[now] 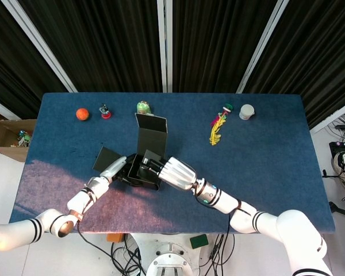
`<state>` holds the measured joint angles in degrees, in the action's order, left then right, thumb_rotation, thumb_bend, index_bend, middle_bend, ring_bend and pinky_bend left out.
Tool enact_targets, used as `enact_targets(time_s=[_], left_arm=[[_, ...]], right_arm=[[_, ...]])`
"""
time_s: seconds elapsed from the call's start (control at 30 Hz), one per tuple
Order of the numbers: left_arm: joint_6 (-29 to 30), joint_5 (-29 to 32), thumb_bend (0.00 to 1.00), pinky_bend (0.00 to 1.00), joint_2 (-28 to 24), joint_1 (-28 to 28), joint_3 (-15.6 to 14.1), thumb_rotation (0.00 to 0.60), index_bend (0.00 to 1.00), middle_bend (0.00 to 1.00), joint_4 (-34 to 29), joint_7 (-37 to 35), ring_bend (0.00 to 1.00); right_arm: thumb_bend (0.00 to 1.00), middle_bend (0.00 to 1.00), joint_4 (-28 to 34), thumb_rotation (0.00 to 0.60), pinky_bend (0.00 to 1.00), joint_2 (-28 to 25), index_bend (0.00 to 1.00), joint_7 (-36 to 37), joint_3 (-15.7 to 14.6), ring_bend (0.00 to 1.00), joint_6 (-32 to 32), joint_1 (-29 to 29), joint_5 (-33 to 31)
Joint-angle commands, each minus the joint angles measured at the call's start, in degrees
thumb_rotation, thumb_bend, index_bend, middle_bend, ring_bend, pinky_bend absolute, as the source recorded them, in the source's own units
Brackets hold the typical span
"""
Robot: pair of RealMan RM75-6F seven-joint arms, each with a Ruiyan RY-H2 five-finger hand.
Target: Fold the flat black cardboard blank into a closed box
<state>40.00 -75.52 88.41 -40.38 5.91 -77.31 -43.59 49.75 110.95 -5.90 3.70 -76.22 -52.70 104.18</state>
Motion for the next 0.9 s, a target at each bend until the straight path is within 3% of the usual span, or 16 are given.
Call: enact_targets(time_s=[0.03, 0.5, 0.9], left_arm=[[-0.05, -0.30, 0.03, 0.79, 0.20, -0.04, -0.14, 0.600, 0.30, 0.24, 0.58, 0.88, 0.51], [-0.63, 0.21, 0.03, 0.79, 0.98, -0.14, 0.31, 0.600, 0.30, 0.23, 1.63, 3.74, 0.50], [0.06, 0.47, 0.03, 0.79, 1.85, 0.17, 0.49, 0.600, 0.30, 0.23, 1.78, 6.66, 0.50]], right_arm=[[0.05, 0.33, 2.77, 0.600, 1.00, -2.03, 0.19, 0.91, -0.68, 0.65, 2.54, -0.16, -0.96], [0.06, 0.27, 16.88, 0.600, 1.00, -12.02, 0.12, -3.10, -0.86, 0.65, 13.26, -2.24, -4.11], [0.13, 0.29, 11.39, 0.600, 1.00, -7.06, 0.15, -6.51, -0.26, 0.66, 10.73, -2.41, -2.78]])
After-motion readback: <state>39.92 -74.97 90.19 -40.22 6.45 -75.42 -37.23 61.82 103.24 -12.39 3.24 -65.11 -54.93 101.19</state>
